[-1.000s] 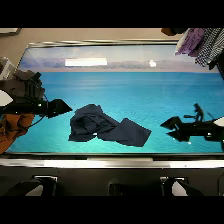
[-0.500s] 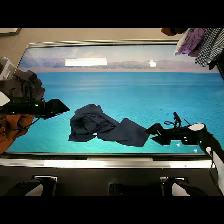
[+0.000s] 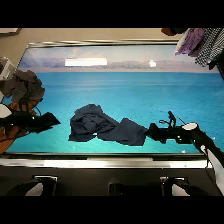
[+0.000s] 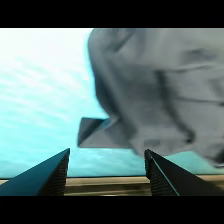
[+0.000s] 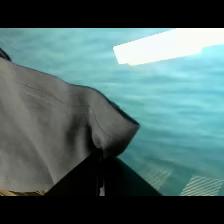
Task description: Fold the clothes and pants, and hang the long-sleeved shirts on hangers.
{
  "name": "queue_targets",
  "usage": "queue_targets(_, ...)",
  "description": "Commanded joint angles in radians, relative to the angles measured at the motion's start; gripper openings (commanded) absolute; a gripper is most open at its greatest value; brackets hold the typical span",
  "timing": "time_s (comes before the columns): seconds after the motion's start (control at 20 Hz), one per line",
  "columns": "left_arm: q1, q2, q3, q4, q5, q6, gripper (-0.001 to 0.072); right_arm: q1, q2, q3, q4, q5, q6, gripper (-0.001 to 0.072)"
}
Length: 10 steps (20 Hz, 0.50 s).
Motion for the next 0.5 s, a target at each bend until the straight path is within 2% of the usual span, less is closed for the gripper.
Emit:
queue_targets(0.0,0.037,0.001,-0.181,-0.11,0.114,0.146,0.0502,0.003,0.04,0.001,0.007,0.03,0.005,0.0025)
queue_targets(0.1,0.036,-0.006,-0.253,-0.15,0.158,0.196,0.0502,0.003,0.054,0.001,0.006,0.047,0.006,0.0025)
queue_targets(0.3,0.036,-0.034,-0.322,-0.153,0.196,0.227,0.0502,0.003,0.057,0.001,0.009,0.079,0.009,0.0025)
queue_targets(0.45,0.035,-0.075,-0.323,-0.252,0.22,0.302,0.0502,0.003,0.058,0.001,0.024,0.095,0.009,0.0025)
